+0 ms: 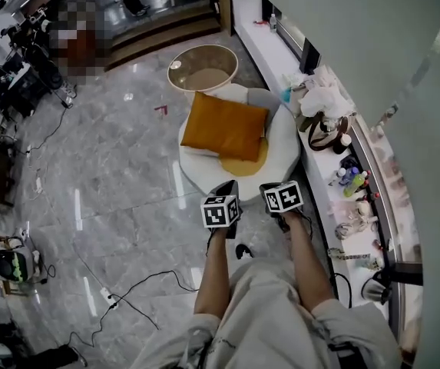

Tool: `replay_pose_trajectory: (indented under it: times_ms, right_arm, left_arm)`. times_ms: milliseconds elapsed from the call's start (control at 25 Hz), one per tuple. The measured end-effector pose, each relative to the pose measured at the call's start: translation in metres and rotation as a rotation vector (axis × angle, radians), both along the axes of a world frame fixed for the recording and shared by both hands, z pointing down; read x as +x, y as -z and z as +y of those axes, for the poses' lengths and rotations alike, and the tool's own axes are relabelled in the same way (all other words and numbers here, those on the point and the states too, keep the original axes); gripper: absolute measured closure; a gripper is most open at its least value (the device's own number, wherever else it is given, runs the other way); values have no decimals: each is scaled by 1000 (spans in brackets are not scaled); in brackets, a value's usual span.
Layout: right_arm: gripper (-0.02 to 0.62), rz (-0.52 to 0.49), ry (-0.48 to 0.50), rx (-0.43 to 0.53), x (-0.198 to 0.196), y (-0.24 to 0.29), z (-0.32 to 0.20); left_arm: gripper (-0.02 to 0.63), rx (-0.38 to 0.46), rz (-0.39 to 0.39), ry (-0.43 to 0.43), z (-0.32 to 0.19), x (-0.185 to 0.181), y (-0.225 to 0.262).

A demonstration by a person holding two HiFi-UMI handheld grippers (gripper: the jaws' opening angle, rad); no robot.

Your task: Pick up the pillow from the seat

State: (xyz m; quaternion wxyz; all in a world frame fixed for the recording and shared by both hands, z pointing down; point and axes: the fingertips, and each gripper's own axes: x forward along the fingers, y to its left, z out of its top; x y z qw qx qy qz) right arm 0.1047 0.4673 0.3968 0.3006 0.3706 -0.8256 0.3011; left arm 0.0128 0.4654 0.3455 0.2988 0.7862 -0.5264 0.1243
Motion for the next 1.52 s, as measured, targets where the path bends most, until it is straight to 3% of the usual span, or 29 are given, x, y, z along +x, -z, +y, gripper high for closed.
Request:
replay_pose_trajectory:
  times_ms: [200, 360, 520, 720, 880, 1080, 1320, 1520]
  right_arm:
    - [589, 48, -1, -22, -12, -25, -7]
    - [589, 38, -9, -50, -19, -38, -1]
    - [589, 72, -20, -64, -1, -47, -1]
    - [589, 7, -139, -66, 26, -38, -10]
    - [589, -15, -171, -108, 45, -44, -11]
    - [589, -47, -131, -154, 47, -56, -26]
    - [589, -116, -83, -122, 14, -37, -95]
    - [589, -158, 60, -128, -25, -28, -131]
  left_arm:
    - [598, -30, 59, 41, -8, -18, -22]
    - [597, -72, 76, 15, -6, -19, -40]
    - [597, -100, 64, -30, -15, -3, -52]
    - [597, -82, 46, -121, -31, 30, -44]
    - [597, -49, -2, -132, -42, 49, -48]
    - [597, -58, -92, -154, -59, 57, -56]
    - [597, -12, -150, -86, -112, 29, -22]
    - [597, 22, -178, -41, -144, 8, -8]
